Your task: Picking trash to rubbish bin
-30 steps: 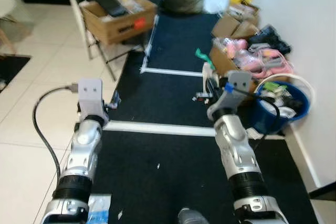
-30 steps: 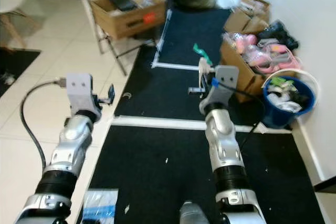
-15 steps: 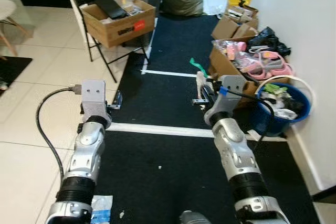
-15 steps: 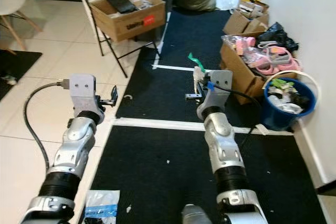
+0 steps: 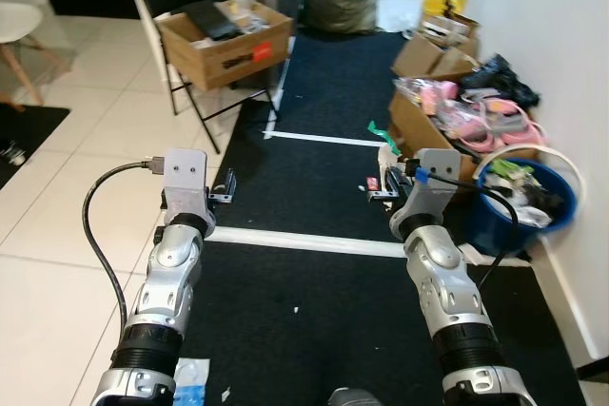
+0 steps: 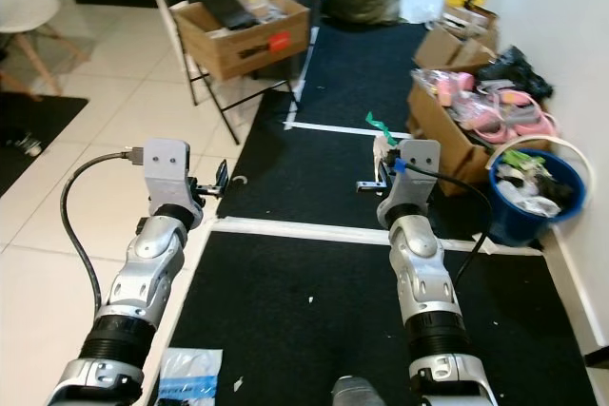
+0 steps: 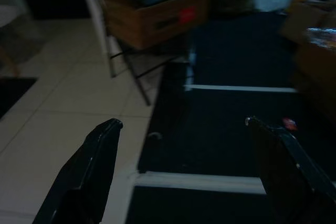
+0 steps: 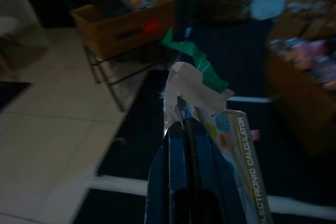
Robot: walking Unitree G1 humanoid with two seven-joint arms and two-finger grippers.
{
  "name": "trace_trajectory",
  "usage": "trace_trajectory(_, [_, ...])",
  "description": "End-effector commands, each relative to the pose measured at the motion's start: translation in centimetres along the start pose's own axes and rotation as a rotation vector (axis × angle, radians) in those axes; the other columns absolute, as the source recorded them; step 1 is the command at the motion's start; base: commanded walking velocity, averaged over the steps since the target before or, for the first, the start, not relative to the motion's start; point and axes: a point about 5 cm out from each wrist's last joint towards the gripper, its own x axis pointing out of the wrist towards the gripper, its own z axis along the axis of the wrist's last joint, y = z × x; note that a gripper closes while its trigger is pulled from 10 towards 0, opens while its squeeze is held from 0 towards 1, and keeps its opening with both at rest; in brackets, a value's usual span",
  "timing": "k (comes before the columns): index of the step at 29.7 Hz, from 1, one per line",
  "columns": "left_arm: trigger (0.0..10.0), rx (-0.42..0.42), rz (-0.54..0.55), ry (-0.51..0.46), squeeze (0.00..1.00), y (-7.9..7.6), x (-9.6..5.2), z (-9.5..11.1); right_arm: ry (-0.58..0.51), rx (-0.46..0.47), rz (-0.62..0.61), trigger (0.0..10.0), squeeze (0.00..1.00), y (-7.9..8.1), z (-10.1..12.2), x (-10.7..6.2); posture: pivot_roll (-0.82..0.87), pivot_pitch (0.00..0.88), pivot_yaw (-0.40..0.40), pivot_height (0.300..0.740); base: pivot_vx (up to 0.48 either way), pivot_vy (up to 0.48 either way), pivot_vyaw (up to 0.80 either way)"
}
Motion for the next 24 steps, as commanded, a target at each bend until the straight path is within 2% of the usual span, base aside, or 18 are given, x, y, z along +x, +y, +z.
trace_trajectory(1, [10.0, 0.015, -0.007, -0.011, 0.0, -0.1, 0.0, 0.3, 0.01, -0.021, 0.003, 10.0, 0.0, -0.1, 0.0, 0.0, -0.09, 0.032, 0.015, 0.74, 0.319, 0.0, 0.0])
trace_trajectory(14, [10.0, 0.024, -0.041, -0.017, 0.0, -0.5, 0.1, 0.4, 0.009, -0.018, -0.017, 10.0, 0.0, -0.5, -0.3, -0.1, -0.08, 0.0, 0.004, 0.74, 0.316, 0.0, 0.0])
trace_trajectory(18, [10.0, 0.016, -0.041, -0.017, 0.0, -0.8, 0.2, 0.4, 0.018, 0.009, -0.036, 10.0, 0.0, -0.9, -0.6, -0.2, -0.08, 0.0, 0.008, 0.74, 0.319, 0.0, 0.0])
trace_trajectory(24, [10.0, 0.008, -0.046, -0.013, 0.0, -1.2, 0.3, 0.3, 0.027, 0.016, -0.058, 10.0, 0.0, -1.4, -0.9, -0.3, -0.08, 0.0, 0.016, 0.74, 0.319, 0.0, -0.7])
